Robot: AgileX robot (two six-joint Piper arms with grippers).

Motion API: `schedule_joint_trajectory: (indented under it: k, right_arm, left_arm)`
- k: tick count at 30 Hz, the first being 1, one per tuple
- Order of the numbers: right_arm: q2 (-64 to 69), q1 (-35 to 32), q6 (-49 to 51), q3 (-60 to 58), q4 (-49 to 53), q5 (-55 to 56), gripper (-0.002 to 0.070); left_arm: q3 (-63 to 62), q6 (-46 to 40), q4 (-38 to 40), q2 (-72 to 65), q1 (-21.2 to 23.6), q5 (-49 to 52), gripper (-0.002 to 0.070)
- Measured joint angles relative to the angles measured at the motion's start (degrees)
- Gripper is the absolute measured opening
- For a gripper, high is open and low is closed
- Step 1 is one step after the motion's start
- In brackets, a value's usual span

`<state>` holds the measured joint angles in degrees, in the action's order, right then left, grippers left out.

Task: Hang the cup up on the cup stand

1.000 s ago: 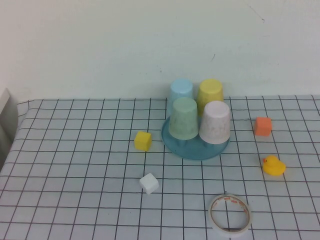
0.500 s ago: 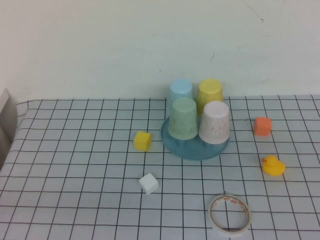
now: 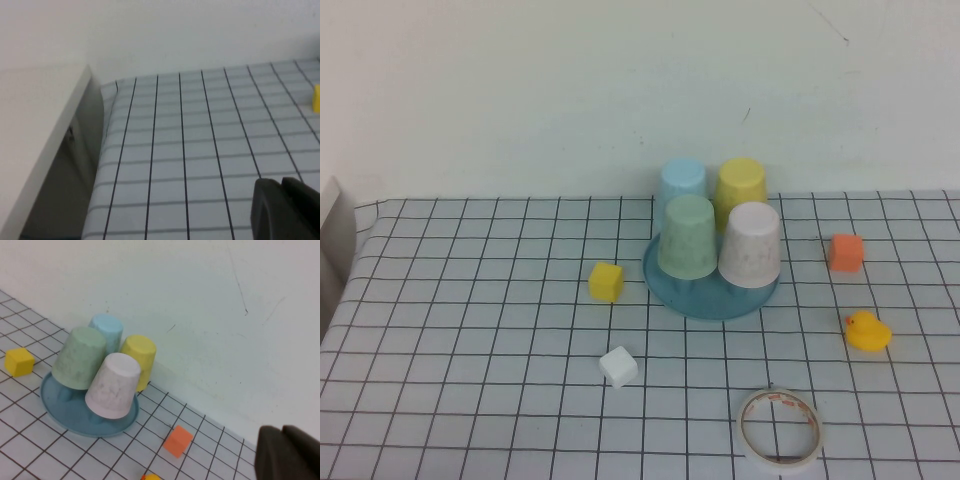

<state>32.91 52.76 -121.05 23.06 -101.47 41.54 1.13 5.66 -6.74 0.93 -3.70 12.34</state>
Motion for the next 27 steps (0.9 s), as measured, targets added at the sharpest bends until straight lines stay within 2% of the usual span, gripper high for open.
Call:
schedule_joint_trajectory:
  k: [4, 15, 21, 27]
  right_arm:
    - [0.0, 0.0, 0.0, 0.0, 0.0, 0.0, -0.0001]
    - [0.0, 0.0, 0.0, 0.0, 0.0, 0.0, -0.0001]
    - [0.0, 0.0, 0.0, 0.0, 0.0, 0.0, -0.0001]
    - [0.0, 0.0, 0.0, 0.0, 0.0, 0.0, -0.0001]
  left_arm:
    - [-0.1, 0.0, 0.4, 0.0, 0.4, 5.2, 0.0000]
    - [-0.1, 0.1, 1.6, 0.0, 0.5, 5.8, 0.0000]
    - [-0.1, -5.7, 3.6, 0.0, 0.5, 6.0, 0.0000]
    - [-0.1, -7.0, 4.2, 0.0, 0.5, 6.0, 0.0000]
